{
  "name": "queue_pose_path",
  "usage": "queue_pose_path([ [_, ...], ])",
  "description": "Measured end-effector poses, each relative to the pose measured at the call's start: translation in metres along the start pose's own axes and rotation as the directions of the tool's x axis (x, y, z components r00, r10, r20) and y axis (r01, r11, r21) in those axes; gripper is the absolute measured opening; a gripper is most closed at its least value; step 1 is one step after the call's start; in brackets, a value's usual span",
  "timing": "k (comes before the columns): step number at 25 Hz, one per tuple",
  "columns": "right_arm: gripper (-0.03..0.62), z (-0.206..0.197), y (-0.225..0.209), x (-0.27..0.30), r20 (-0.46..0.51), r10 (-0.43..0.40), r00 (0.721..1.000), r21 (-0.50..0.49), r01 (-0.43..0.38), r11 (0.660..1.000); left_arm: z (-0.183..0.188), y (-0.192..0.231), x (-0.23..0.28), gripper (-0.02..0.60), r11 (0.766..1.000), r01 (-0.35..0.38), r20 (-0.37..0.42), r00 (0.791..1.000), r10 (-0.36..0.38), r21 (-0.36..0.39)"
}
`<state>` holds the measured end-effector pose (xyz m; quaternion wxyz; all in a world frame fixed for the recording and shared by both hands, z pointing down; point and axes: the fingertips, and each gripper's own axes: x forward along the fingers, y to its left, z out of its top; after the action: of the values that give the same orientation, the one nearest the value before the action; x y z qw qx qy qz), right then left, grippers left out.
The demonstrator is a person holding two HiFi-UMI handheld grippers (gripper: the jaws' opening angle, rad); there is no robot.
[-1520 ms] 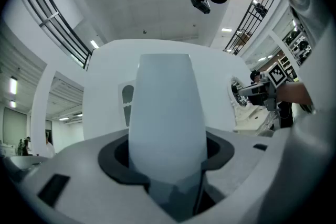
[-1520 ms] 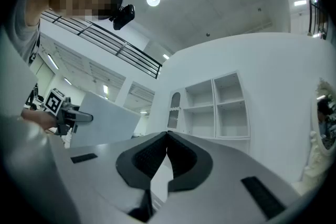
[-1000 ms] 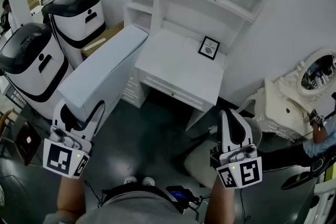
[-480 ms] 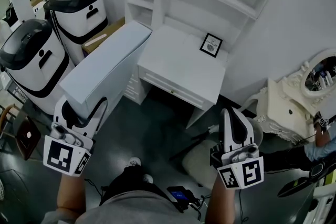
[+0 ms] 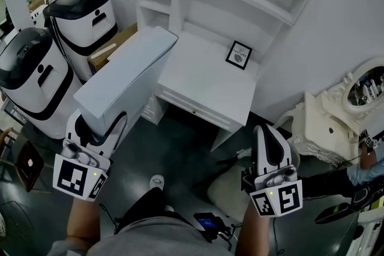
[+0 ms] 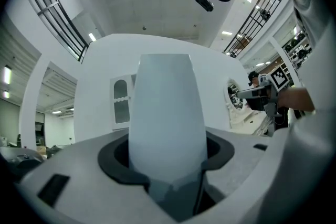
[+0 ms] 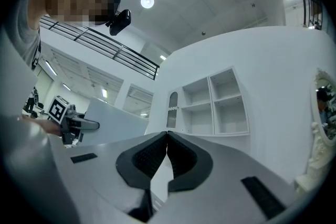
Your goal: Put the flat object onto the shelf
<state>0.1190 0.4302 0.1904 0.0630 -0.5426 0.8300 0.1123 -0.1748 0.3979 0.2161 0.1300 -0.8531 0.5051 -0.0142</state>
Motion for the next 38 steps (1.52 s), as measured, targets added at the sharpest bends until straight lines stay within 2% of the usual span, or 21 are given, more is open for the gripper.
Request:
queue_pose_path([
  [22, 0.028, -0.028, -0.030, 0.153, 0.016, -0.079, 0.997, -0.028, 0.080, 0.996, -0.029, 0.106, 0.143, 0.262, 0.997, 0.075, 0.061, 0.995, -0.074, -0.015],
  [29, 0.028, -0.044, -0.040, 0.174, -0.017, -0.118, 0.993, -0.009, 0.117, 0.993, -0.046, 0.125, 0.169, 0.262, 0.995, 0.090, 0.048, 0.995, -0.088, -0.038],
  [38, 0.028, -0.066, -0.060, 0.200, -0.053, -0.103, 0.993, 0.010, 0.103, 0.995, -0.067, 0.123, 0.197, 0.262, 0.993, 0.091, 0.013, 0.996, -0.091, -0.073],
])
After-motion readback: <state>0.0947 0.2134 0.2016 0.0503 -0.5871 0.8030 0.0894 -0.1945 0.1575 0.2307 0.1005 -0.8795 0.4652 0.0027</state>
